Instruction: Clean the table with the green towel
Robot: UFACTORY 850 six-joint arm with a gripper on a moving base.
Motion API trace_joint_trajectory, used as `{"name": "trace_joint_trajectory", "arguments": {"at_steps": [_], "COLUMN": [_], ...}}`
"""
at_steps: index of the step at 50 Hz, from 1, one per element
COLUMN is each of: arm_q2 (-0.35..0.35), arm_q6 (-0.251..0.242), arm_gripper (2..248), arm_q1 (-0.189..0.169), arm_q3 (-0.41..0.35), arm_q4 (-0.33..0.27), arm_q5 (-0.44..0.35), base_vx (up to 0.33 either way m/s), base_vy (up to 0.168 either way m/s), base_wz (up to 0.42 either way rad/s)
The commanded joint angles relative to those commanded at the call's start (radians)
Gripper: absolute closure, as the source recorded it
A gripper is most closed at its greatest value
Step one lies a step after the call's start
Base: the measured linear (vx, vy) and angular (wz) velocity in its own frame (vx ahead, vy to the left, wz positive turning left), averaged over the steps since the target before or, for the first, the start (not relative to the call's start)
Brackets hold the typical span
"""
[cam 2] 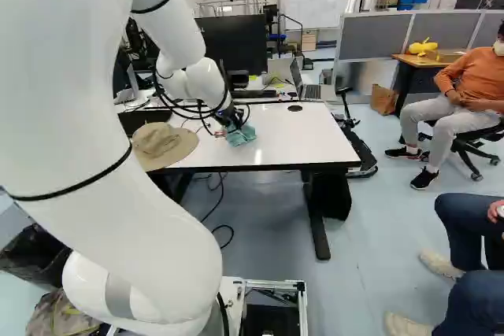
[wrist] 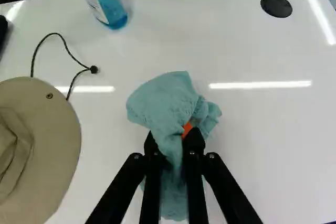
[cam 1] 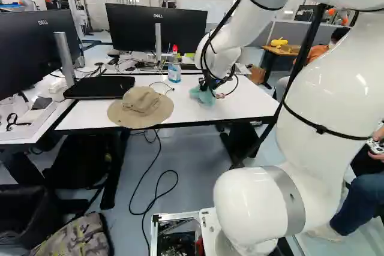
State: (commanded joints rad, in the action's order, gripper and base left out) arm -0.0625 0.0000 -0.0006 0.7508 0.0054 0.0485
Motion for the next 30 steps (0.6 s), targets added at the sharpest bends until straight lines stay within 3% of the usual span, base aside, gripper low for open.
{"name": "trace_joint_trajectory", "arguments": {"at_steps": [30], "arm_q2": [-0.006], "arm_q6": [0.0], "arm_gripper": [201], "arm_q1": [0.0], "arm_q3": [0.001], "arm_q4": [0.0], "arm_q5": [0.027], "base_vx": [0.0], "base_vy": [0.0], "base_wz": [0.0]}}
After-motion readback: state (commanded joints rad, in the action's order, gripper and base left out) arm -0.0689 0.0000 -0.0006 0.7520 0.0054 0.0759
